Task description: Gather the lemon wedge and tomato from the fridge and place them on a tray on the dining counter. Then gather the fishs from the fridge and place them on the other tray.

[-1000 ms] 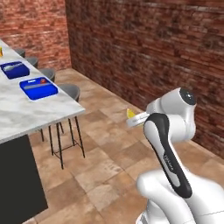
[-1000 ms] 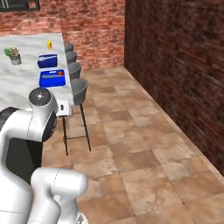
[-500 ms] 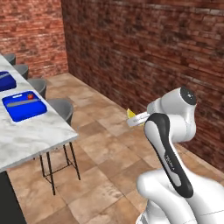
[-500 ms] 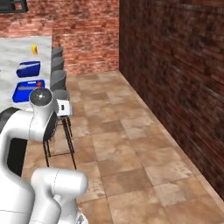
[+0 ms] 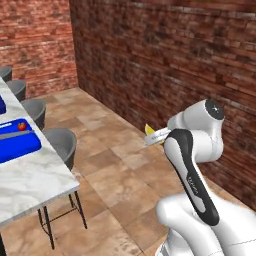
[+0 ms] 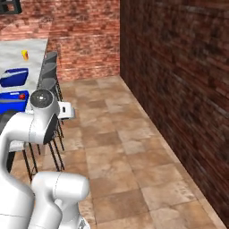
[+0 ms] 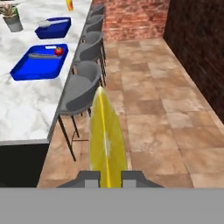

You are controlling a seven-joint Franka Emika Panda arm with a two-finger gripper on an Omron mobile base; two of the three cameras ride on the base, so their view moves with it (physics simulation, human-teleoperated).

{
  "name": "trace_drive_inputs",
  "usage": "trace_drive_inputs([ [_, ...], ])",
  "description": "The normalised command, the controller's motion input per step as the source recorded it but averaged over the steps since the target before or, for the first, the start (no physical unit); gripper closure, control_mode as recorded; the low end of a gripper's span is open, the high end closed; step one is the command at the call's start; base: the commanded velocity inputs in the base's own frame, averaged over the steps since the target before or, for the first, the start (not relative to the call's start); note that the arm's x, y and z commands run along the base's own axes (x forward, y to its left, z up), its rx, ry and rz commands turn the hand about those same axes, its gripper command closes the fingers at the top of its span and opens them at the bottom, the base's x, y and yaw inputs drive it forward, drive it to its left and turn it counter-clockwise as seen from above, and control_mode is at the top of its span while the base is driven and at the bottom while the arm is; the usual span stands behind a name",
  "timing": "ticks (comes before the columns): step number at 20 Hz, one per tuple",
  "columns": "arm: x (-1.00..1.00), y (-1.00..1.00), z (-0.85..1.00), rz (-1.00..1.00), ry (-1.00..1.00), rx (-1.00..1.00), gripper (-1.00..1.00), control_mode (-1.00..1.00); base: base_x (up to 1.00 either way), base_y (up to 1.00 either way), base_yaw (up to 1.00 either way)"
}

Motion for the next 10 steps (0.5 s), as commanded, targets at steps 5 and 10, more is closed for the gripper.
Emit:
trace_drive_inputs([
  [5,0.0,0.0,0.0,0.0,0.0,0.0,1.0,1.0,0.64,-0.56,0.14],
  [10,0.0,0.0,0.0,0.0,0.0,0.0,1.0,1.0,0.82,-0.48,0.19],
])
